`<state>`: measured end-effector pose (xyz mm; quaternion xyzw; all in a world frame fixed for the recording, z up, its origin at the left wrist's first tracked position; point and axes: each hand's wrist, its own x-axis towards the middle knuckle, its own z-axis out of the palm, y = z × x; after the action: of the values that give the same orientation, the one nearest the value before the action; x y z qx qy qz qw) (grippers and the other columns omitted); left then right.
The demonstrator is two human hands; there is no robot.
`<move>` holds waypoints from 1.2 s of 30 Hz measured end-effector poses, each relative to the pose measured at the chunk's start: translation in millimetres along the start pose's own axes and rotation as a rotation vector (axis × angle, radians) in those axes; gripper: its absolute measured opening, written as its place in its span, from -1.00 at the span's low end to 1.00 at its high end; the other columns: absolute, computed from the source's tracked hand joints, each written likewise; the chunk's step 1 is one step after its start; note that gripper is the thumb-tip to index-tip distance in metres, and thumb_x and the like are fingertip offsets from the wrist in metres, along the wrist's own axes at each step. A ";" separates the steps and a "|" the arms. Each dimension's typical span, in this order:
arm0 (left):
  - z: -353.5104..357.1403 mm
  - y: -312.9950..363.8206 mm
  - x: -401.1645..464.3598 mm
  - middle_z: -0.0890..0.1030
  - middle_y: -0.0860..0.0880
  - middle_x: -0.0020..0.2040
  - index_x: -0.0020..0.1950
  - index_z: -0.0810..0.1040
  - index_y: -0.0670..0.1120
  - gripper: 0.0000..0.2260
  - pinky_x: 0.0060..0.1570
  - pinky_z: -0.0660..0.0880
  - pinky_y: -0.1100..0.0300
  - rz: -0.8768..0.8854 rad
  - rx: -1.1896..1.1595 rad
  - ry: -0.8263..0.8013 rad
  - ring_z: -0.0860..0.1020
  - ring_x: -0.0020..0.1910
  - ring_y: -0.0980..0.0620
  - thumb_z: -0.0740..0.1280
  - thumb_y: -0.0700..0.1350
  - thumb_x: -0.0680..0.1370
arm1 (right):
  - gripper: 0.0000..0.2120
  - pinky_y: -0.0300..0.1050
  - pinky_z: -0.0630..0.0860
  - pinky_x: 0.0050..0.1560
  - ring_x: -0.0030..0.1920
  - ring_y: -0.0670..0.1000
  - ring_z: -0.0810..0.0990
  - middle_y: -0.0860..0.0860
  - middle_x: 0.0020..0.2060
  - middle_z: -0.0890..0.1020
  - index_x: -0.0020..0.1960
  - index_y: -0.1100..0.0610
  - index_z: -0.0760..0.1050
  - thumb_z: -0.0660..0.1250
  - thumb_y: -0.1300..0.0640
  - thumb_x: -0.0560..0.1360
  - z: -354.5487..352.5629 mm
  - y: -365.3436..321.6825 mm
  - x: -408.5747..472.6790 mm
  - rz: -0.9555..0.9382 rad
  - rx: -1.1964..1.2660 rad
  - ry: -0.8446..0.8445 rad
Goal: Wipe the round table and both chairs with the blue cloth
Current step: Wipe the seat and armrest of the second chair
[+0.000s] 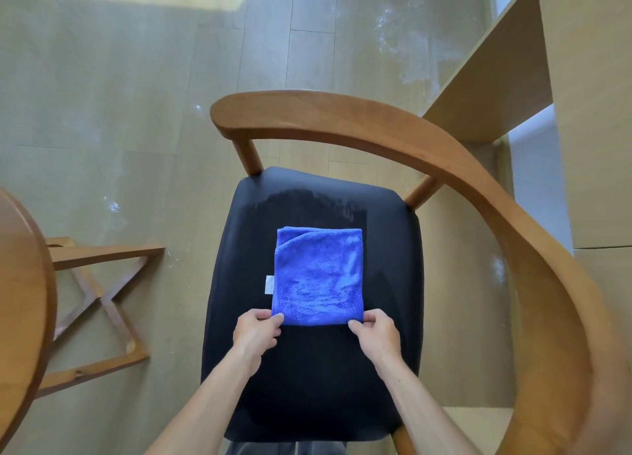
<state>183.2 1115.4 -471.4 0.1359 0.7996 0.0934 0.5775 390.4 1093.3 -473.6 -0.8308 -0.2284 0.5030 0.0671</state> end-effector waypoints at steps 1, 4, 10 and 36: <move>0.1 1.1 -0.9 0.61 -0.11 -0.03 0.05 0.52 -0.16 -0.86 0.00 0.60 0.03 0.025 0.022 0.012 0.62 -0.04 -0.04 0.39 -0.17 0.52 | -0.90 -0.27 0.40 -0.31 -0.19 -0.14 0.56 -0.08 -0.18 0.61 -0.09 0.07 0.50 0.41 0.11 0.46 -1.3 -0.1 -0.8 -0.028 -0.016 0.010; 1.0 4.2 -5.3 0.61 -0.06 -0.07 -0.05 0.49 -0.10 -0.95 -0.04 0.61 0.03 0.115 0.098 0.039 0.62 -0.08 -0.01 0.34 -0.16 0.55 | -0.90 -0.29 0.38 -0.32 -0.23 -0.13 0.55 -0.09 -0.22 0.61 -0.17 0.09 0.50 0.42 0.14 0.46 -5.8 -0.1 -5.2 -0.087 -0.014 0.044; -7.9 -7.3 -27.2 0.61 0.01 -0.16 -0.09 0.38 0.02 -0.87 -0.12 0.58 0.07 0.281 0.214 0.084 0.62 -0.17 0.06 0.33 -0.14 0.54 | -0.87 -0.38 0.36 -0.36 -0.26 -0.14 0.57 -0.10 -0.28 0.61 -0.21 0.08 0.49 0.42 0.16 0.46 -13.6 4.1 -26.3 -0.176 0.000 0.108; 13.1 36.5 -16.3 0.22 0.00 0.48 0.45 0.29 0.00 -0.58 0.26 0.25 0.10 0.969 1.252 0.079 0.19 0.45 0.00 0.15 -0.09 0.58 | -0.54 0.04 0.59 0.07 0.13 0.18 0.61 0.11 0.14 0.63 0.09 0.08 0.65 0.60 0.18 0.20 -25.3 -49.6 -6.2 -1.162 -0.874 0.203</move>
<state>204.5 1144.5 -449.7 0.7650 0.5752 -0.1278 0.2601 394.4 1137.6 -439.4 -0.5691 -0.8045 0.1701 0.0063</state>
